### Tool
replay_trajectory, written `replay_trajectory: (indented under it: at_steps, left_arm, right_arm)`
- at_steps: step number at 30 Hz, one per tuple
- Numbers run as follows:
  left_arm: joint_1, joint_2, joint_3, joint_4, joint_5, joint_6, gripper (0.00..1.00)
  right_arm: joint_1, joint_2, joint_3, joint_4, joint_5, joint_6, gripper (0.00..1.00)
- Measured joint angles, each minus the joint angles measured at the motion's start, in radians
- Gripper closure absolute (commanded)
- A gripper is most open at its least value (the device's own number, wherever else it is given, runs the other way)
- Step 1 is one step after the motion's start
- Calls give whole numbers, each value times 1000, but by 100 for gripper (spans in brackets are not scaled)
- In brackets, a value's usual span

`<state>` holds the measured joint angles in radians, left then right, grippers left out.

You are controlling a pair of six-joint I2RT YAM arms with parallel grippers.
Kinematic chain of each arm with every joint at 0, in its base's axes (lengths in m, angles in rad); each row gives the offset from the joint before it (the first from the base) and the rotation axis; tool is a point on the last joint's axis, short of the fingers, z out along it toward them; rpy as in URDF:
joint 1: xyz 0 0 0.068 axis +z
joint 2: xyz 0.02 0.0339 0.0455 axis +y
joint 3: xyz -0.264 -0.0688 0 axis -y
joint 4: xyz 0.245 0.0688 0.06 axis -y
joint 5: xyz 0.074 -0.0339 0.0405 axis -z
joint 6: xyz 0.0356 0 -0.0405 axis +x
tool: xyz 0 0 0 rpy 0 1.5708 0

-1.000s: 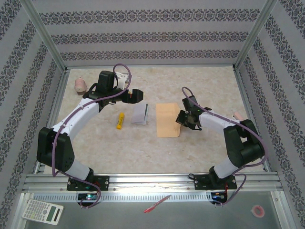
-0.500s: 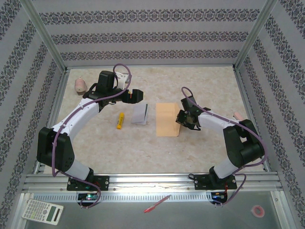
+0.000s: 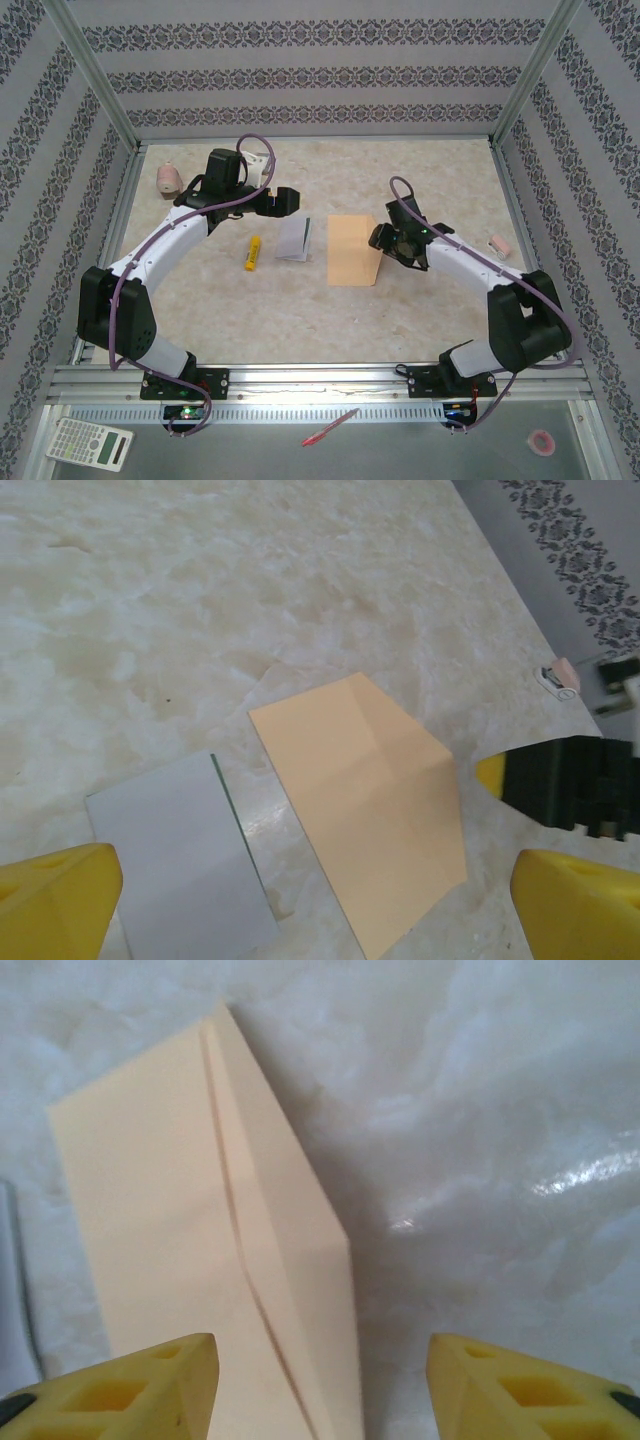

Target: Place the letter into the envelope and seal it

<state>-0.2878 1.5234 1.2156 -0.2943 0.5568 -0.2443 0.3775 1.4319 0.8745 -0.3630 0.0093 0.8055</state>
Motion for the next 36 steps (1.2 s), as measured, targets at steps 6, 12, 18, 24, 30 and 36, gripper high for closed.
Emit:
replay_trajectory:
  at_steps: [6,12,18,24,30,36]
  left_arm:
    - [48,-8,-14,-9,-76,-69,0]
    - [173,-50,-76,-10,-127,-162,0]
    - [237,-99,-114,-11,-121,-200,0]
    - [265,-112,-127,-10,-105,-217,0]
    - [270,-112,-127,-10,-89,-230,0]
    - [270,-112,-133,-6,-78,-240,0]
  right_arm:
    - [12,8,152,9,-117,-31,36]
    - [98,180,282,136,-290,-13,36]
    - [161,393,314,227,-388,49,36]
    - [197,496,343,273,-428,97,36]
    - [208,518,361,317,-452,117,36]
    - [210,540,373,330,-457,135,36]
